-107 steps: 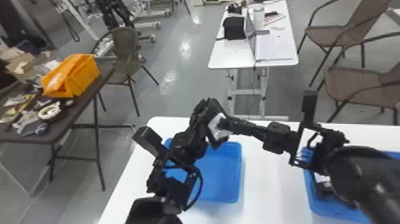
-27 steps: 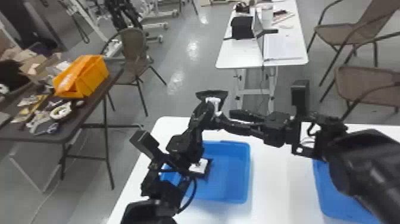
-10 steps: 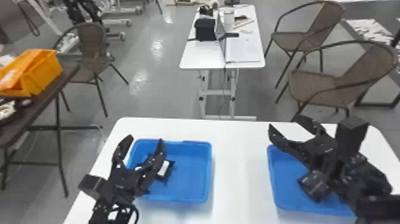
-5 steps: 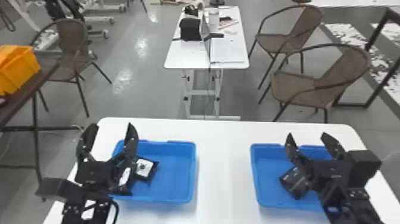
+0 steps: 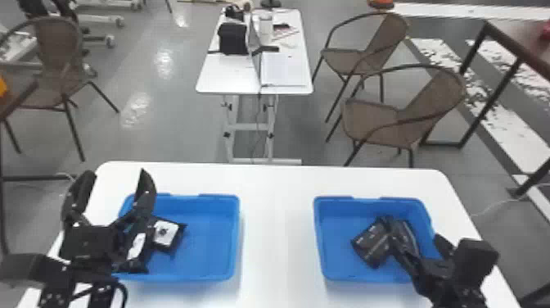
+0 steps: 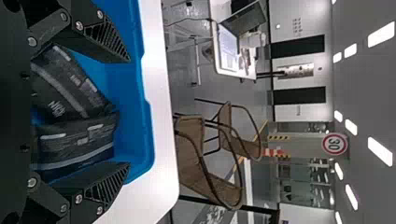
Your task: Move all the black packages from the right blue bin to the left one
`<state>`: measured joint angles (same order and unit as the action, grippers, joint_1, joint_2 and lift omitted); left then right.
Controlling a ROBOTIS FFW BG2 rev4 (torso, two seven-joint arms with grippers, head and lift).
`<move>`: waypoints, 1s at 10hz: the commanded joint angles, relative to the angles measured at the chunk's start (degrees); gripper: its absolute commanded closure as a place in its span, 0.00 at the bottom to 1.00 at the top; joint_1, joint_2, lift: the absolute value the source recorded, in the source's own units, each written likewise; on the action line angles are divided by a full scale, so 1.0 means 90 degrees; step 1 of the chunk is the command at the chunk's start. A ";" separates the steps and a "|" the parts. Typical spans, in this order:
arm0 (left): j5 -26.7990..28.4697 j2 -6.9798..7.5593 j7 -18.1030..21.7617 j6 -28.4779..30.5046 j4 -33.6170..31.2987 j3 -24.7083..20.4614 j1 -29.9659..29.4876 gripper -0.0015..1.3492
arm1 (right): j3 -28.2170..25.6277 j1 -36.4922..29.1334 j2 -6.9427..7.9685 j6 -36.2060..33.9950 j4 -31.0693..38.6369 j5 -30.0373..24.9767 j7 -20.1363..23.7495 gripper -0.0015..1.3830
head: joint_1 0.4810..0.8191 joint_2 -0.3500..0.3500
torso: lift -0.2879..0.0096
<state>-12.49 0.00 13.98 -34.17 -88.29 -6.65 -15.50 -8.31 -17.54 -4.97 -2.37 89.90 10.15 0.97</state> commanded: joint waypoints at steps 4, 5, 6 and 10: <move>-0.0038 -0.0017 0.0000 0.0086 -0.0004 0.0035 -0.0036 0.14 | 0.0025 0.1148 -0.0073 -0.0254 -0.1630 0.0073 -0.0059 0.19 | 0.63 0.37 | 0.97; -0.0047 -0.0017 0.0000 0.0086 -0.0004 0.0045 -0.0046 0.14 | 0.0035 0.1344 -0.0073 -0.0410 -0.1874 0.0132 -0.0215 0.19 | 0.63 0.37 | 0.97; -0.0057 -0.0017 0.0000 0.0086 -0.0014 0.0045 -0.0055 0.14 | 0.0025 0.1510 -0.0083 -0.0508 -0.2138 0.0191 -0.0264 0.19 | 0.63 0.37 | 0.97; -0.0067 -0.0017 0.0000 0.0076 -0.0014 0.0006 -0.0095 0.14 | 0.0045 0.1832 -0.0142 -0.0567 -0.2860 0.0689 -0.0508 0.20 | 0.63 0.36 | 0.97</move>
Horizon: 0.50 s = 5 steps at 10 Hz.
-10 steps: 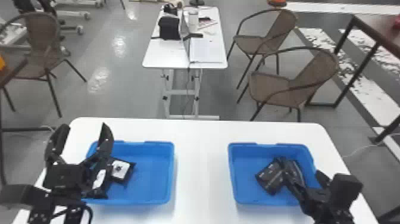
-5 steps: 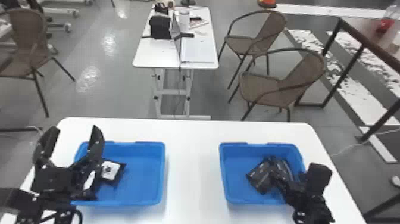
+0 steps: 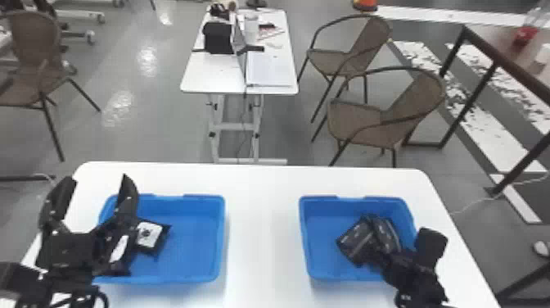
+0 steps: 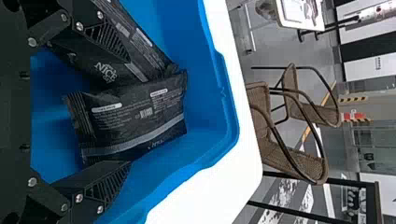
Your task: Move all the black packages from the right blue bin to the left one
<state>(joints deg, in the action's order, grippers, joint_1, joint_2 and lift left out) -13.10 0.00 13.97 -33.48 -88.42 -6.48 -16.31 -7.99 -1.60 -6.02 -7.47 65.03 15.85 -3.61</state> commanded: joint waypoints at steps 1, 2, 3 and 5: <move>0.0000 -0.0017 0.0000 -0.0001 0.0000 -0.0002 -0.0004 0.14 | 0.0009 0.0129 -0.0034 -0.0049 -0.0126 0.0065 0.0001 0.32 | 0.63 0.35 | 0.97; 0.0000 -0.0017 0.0000 -0.0001 0.0009 -0.0012 -0.0004 0.14 | 0.0009 0.0158 -0.0034 -0.0068 -0.0116 0.0065 0.0001 0.65 | 0.63 0.35 | 0.97; 0.0000 -0.0017 0.0000 -0.0001 0.0000 -0.0031 -0.0004 0.14 | 0.0048 0.0090 -0.0015 -0.0049 0.0001 0.0017 -0.0058 0.81 | 0.63 0.35 | 0.97; 0.0000 -0.0017 0.0000 -0.0001 0.0000 -0.0051 -0.0014 0.14 | 0.0087 -0.0115 0.0073 0.0361 0.0080 0.0310 -0.0341 0.89 | 0.63 0.36 | 0.97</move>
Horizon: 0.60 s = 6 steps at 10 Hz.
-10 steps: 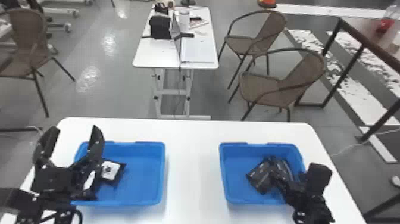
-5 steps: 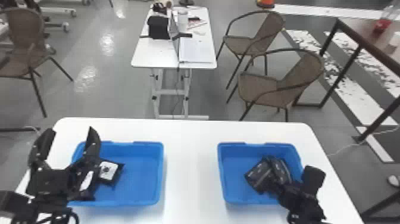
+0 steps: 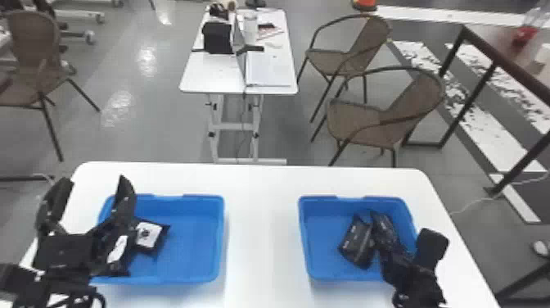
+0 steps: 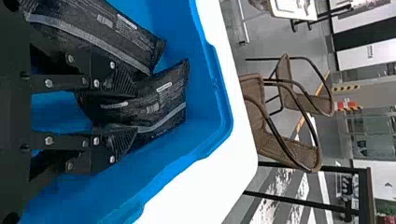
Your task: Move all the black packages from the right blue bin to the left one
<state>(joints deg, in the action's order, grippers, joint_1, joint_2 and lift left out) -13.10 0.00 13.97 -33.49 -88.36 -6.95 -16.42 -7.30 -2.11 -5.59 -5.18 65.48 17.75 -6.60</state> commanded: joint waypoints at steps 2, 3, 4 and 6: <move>0.0010 -0.0017 0.0001 0.0000 -0.0007 0.0030 0.0008 0.14 | 0.0059 -0.0225 0.0035 0.0126 0.0313 0.0127 -0.0009 0.89 | 0.63 0.36 | 0.97; 0.0010 -0.0017 0.0001 0.0000 0.0003 0.0030 0.0008 0.14 | 0.0079 -0.0303 0.0055 0.0214 0.0449 0.0147 -0.0019 0.89 | 0.63 0.36 | 0.97; 0.0010 -0.0017 0.0001 0.0000 0.0003 0.0030 0.0008 0.14 | 0.0079 -0.0332 0.0065 0.0273 0.0508 0.0157 -0.0058 0.89 | 0.63 0.37 | 0.97; 0.0000 -0.0017 0.0001 0.0000 0.0003 0.0040 0.0008 0.14 | 0.0167 -0.0459 0.0065 0.0498 0.0723 0.0352 -0.0058 0.89 | 0.63 0.37 | 0.97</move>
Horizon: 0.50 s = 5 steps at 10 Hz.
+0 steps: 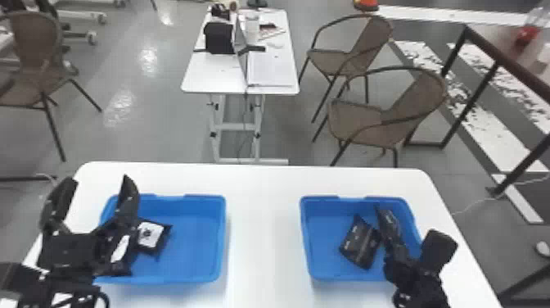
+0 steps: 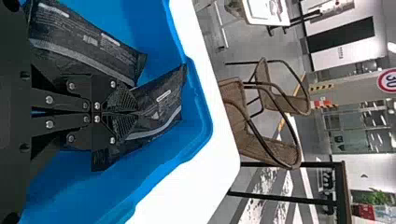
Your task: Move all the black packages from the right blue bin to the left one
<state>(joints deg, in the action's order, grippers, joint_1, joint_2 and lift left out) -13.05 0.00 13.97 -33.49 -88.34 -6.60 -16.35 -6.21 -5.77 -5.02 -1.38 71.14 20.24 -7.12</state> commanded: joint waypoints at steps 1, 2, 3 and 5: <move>0.0004 -0.0017 0.0000 0.0001 -0.0009 0.0010 0.0000 0.13 | 0.0163 -0.0199 -0.0028 0.0153 0.0464 0.0134 0.0010 0.89 | 0.63 0.37 | 0.97; -0.0015 -0.0017 0.0000 0.0030 -0.0009 0.0020 0.0010 0.13 | 0.0339 -0.0355 -0.0096 0.0192 0.0865 0.0182 0.0137 0.89 | 0.63 0.38 | 0.97; -0.0084 -0.0017 0.0000 0.0216 -0.0097 0.0040 0.0000 0.13 | 0.0583 -0.0472 -0.0243 0.0192 0.1363 0.0173 0.0254 0.89 | 0.63 0.40 | 0.97; -0.0172 -0.0017 0.0000 0.0469 -0.0243 0.0059 0.0010 0.13 | 0.1217 -0.0375 -0.0682 -0.0052 0.2173 0.0016 0.0508 0.89 | 0.63 0.46 | 0.97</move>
<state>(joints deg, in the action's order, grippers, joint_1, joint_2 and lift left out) -14.44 0.00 13.97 -29.96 -90.13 -6.11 -16.29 3.18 -9.62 -10.10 -1.18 88.81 20.89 -2.35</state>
